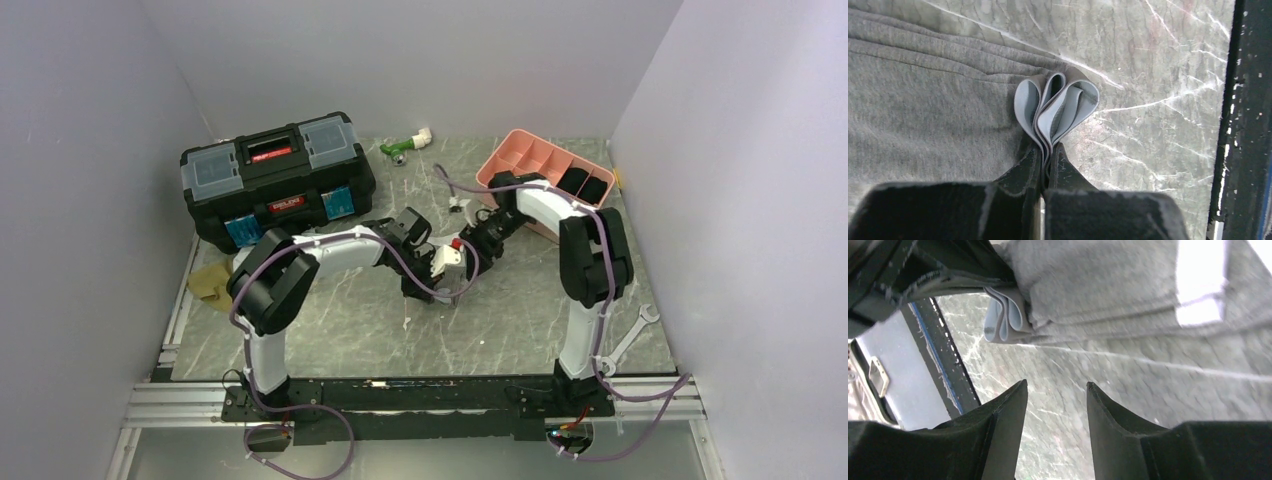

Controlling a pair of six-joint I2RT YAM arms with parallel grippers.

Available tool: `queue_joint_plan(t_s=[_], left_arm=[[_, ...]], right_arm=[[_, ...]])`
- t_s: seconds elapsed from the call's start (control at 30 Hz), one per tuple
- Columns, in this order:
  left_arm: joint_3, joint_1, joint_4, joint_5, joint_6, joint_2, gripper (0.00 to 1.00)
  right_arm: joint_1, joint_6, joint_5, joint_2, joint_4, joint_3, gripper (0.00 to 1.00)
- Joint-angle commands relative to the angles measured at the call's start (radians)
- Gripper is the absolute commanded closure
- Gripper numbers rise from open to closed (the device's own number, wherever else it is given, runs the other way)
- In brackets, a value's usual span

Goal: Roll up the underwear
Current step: Roll the underwear to the center of the board.

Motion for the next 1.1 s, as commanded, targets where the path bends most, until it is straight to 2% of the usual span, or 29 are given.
queue_joint_plan(t_s=[0.0,0.27,0.47,0.6,0.73,0.87,1.07], left_arm=[[0.043,0.026,-0.1,0.066,-0.011,0.053,1.0],[0.227,0.063,-0.285,0.188,-0.011,0.208,1.0],[0.453,0.116,-0.51,0.336,-0.01,0.418,1.0],[0.555,0.122,-0.612,0.375,-0.009,0.51,1.0],[0.61,0.123,-0.652,0.391,-0.042,0.565,1.0],[0.665,0.131,-0.69,0.428,-0.073,0.62,1.0],[0.686,0.151,-0.704,0.466,-0.104,0.667,1.0]], right_arm=[[-0.061,0.048,0.016,-0.096,0.069,-0.051,0.5],[-0.118,0.134,0.013,-0.286,0.27,-0.229,0.5],[-0.121,0.167,0.023,-0.436,0.427,-0.368,0.5],[-0.108,0.169,0.035,-0.548,0.531,-0.455,0.5],[-0.041,0.125,0.07,-0.626,0.561,-0.5,0.48],[0.074,0.096,0.181,-0.67,0.593,-0.538,0.45],[0.227,0.067,0.313,-0.66,0.626,-0.557,0.41]])
